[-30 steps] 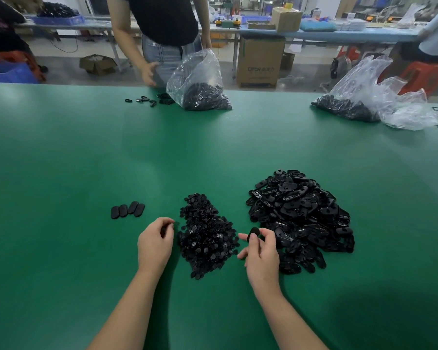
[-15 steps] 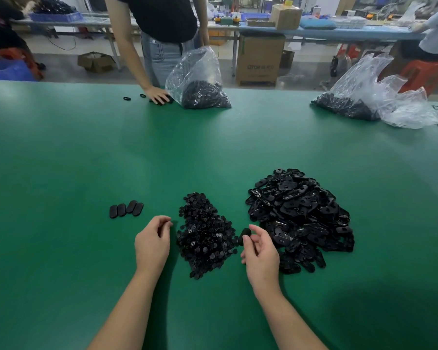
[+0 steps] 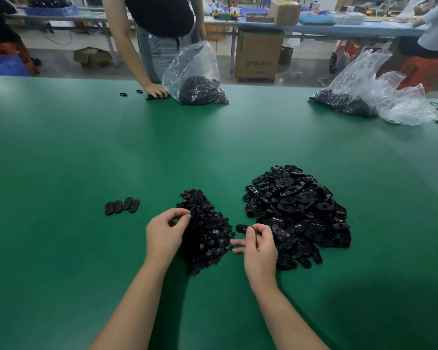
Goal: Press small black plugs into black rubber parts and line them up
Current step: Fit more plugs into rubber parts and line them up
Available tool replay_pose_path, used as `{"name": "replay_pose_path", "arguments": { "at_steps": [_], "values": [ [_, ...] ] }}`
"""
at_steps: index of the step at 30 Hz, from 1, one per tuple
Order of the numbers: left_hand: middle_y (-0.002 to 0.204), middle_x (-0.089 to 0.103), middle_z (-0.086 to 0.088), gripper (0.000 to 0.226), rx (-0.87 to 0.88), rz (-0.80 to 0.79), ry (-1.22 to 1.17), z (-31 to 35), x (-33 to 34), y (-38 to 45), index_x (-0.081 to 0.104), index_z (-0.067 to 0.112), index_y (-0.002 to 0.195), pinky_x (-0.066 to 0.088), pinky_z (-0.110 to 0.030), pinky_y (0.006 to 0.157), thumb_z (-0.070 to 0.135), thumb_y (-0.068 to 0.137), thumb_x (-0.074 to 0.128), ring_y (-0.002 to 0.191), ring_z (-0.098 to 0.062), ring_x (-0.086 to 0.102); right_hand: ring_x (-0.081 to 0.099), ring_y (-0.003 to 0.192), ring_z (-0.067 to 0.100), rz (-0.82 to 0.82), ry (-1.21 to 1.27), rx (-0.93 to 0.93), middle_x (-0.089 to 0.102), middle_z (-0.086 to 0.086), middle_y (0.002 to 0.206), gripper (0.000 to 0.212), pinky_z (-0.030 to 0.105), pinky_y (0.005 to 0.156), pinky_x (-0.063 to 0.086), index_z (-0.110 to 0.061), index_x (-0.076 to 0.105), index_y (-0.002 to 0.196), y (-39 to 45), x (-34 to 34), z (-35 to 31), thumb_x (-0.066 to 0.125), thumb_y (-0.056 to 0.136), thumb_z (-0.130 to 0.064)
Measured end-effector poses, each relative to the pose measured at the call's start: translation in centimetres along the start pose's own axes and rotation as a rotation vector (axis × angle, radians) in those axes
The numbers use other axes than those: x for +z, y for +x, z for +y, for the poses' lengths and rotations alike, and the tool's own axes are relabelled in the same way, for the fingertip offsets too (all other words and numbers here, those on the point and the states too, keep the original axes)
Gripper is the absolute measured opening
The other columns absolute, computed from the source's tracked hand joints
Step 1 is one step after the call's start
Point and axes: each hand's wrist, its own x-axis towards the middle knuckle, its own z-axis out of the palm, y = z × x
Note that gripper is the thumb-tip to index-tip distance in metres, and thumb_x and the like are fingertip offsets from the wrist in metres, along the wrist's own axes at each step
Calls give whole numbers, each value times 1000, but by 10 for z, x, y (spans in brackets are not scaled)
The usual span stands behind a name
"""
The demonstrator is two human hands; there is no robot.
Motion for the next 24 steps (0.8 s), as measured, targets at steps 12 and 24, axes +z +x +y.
{"name": "replay_pose_path", "arguments": {
  "at_steps": [12,24],
  "values": [
    [64,68,1,11,-179,-329,-199,48,74,-38,74,14,81,46,-15,45,5,87,74,47,-2,60,68,92,4,47,-77,-33,73,-11,96,21,37,85,57,-42,60,109,4,0,7,49,106,-24],
    [71,72,4,15,-118,-290,-5,51,81,-36,73,25,76,50,-18,52,14,86,74,59,-4,66,69,100,15,27,-53,-2,73,-10,100,37,52,90,55,-49,62,98,3,1,3,42,107,-19]
  ]
}}
